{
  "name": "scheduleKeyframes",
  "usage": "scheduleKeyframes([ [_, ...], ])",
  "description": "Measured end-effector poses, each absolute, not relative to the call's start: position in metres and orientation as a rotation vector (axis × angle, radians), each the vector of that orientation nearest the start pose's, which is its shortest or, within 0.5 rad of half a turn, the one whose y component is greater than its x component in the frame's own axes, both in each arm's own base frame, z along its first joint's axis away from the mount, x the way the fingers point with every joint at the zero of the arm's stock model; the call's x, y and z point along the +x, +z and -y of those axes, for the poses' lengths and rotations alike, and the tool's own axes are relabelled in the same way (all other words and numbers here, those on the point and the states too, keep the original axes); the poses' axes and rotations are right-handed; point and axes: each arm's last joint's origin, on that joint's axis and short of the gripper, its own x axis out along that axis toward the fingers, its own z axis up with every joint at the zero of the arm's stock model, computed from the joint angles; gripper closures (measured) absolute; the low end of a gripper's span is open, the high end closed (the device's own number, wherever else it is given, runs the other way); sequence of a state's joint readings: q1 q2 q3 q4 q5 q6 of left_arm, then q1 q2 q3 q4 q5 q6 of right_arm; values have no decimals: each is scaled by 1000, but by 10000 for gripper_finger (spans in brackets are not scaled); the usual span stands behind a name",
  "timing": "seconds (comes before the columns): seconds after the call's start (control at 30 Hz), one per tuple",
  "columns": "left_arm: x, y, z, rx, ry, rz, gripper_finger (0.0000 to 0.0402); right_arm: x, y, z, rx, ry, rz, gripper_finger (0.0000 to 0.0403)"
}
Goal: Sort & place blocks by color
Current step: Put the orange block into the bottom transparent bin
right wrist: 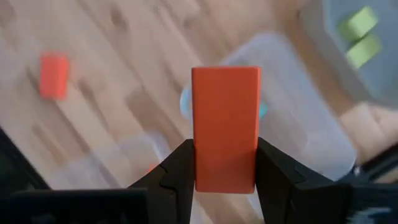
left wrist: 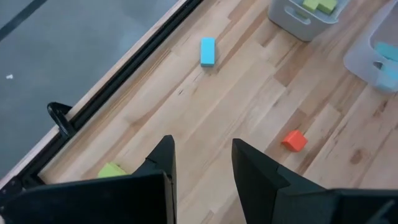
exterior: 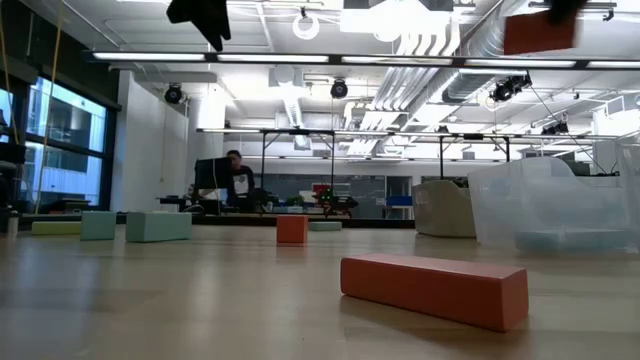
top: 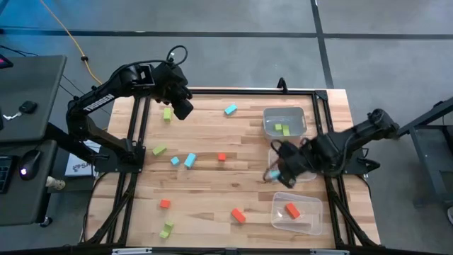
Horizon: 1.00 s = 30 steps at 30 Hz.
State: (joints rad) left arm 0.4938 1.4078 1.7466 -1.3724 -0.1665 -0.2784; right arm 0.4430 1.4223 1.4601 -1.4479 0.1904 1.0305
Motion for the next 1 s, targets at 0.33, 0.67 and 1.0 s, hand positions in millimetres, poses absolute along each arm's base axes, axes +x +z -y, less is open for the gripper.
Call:
scheduleKeyframes([
  [0.33, 208, 419, -114, -486, 777, -922, 316, 191, 299, -154, 469, -365, -1367, 293],
  [0.67, 212, 419, -107, -554, 792, -895, 316, 181, 272, -192, 627, -253, -1299, 293],
  [1.0, 227, 418, -76, -549, 754, -887, 316, 186, 241, -205, 688, -181, -1290, 293],
])
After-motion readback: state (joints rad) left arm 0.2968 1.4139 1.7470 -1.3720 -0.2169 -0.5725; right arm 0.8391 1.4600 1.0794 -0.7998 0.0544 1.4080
